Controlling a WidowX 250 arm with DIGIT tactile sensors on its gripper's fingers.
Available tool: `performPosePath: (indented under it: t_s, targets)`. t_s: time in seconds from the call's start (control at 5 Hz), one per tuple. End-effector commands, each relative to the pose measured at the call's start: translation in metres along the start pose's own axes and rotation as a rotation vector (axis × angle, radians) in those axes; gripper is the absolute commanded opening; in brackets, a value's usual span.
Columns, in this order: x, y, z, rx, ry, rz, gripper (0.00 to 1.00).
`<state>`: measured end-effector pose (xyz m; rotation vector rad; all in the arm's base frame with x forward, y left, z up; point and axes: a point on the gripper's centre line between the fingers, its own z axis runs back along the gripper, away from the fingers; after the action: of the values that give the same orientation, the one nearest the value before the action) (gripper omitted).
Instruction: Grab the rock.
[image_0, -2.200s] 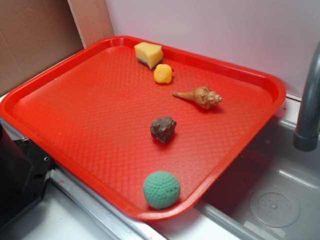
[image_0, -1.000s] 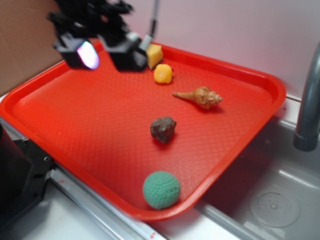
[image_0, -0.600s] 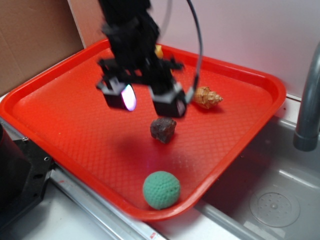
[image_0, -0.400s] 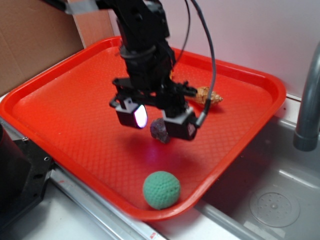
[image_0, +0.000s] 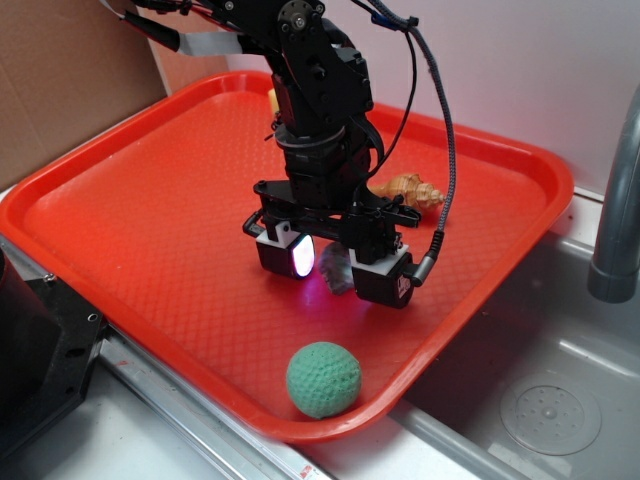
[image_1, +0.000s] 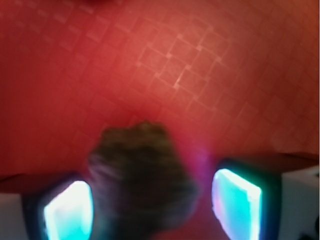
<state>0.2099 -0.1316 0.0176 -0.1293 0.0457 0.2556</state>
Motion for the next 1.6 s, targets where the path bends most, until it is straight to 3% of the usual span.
performPosePath:
  t_s: [0.0,0.2,0.4,0.6,0.8,1.0,1.4]
  targets:
    - [0.002,0.005,-0.006,0.003,-0.012,0.013,0.0]
    - [0.004,0.008,-0.004,-0.002,0.001,-0.017,0.0]
    - [0.013,0.021,0.023,0.056,0.016,-0.218,0.0]
    - [0.021,0.045,0.063,0.104,0.033,-0.276,0.0]
    - [0.021,0.072,0.105,0.133,-0.022,-0.233,0.0]
    - [0.02,0.1,0.146,0.123,-0.055,-0.171,0.0]
    - [0.003,0.124,0.169,0.106,-0.109,-0.081,0.0]
